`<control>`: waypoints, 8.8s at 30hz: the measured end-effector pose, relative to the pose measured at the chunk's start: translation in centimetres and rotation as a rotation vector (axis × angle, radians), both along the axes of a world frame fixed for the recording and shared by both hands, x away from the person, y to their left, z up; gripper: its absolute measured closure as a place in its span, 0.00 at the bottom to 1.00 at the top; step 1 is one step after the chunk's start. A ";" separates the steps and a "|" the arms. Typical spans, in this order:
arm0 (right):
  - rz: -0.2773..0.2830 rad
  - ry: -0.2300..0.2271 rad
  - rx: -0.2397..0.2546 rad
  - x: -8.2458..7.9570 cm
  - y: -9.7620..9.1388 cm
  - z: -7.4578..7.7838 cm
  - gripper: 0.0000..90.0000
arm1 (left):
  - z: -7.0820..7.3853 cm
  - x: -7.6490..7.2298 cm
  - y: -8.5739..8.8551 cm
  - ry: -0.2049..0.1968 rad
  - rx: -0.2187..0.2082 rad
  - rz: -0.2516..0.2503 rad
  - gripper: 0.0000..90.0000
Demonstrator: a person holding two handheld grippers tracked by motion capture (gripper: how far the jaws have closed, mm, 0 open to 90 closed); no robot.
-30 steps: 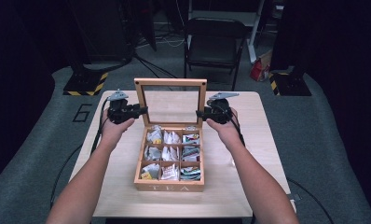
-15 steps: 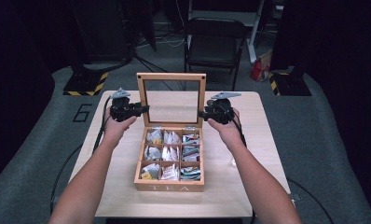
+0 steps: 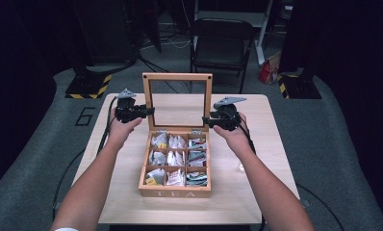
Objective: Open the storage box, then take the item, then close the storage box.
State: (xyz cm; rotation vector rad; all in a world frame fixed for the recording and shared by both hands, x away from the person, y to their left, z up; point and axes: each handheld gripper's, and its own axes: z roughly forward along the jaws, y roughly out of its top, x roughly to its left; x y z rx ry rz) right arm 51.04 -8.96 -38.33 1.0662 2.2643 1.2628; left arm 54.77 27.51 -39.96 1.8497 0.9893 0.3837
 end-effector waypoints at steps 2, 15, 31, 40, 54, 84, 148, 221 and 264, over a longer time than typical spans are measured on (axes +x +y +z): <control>0.007 -0.002 -0.009 -0.1 0.0 0.0 0.62 | 0.0 0.1 0.0 0.007 -0.006 0.001 0.69; 0.007 0.014 -0.004 -1.0 -0.6 -0.4 0.62 | 0.3 -0.3 0.6 0.001 -0.015 0.004 0.64; 0.093 -0.023 0.006 -4.6 1.5 0.3 0.59 | 1.1 -3.0 2.7 0.008 -0.031 0.021 0.61; 0.183 -0.021 -0.023 -6.5 3.5 -0.1 0.62 | 1.5 -4.8 3.2 0.007 -0.023 0.005 0.62; 0.301 0.002 -0.037 -9.1 6.4 -2.4 0.68 | 1.2 -6.7 3.3 -0.006 -0.017 -0.015 0.61; 0.494 0.067 -0.053 -10.6 12.2 -4.8 0.79 | 1.0 -7.4 3.4 -0.013 -0.020 -0.030 0.60; 0.582 0.116 -0.062 -10.5 14.1 -5.5 1.00 | 1.0 -7.4 3.7 -0.012 -0.023 -0.025 0.60; 0.494 0.010 0.003 -9.7 8.1 4.5 1.00 | 1.7 -7.6 3.6 -0.031 -0.023 -0.022 0.60; 0.167 -0.050 -0.009 -9.6 -6.3 5.3 1.00 | 1.5 -7.9 4.0 -0.025 -0.031 -0.007 0.60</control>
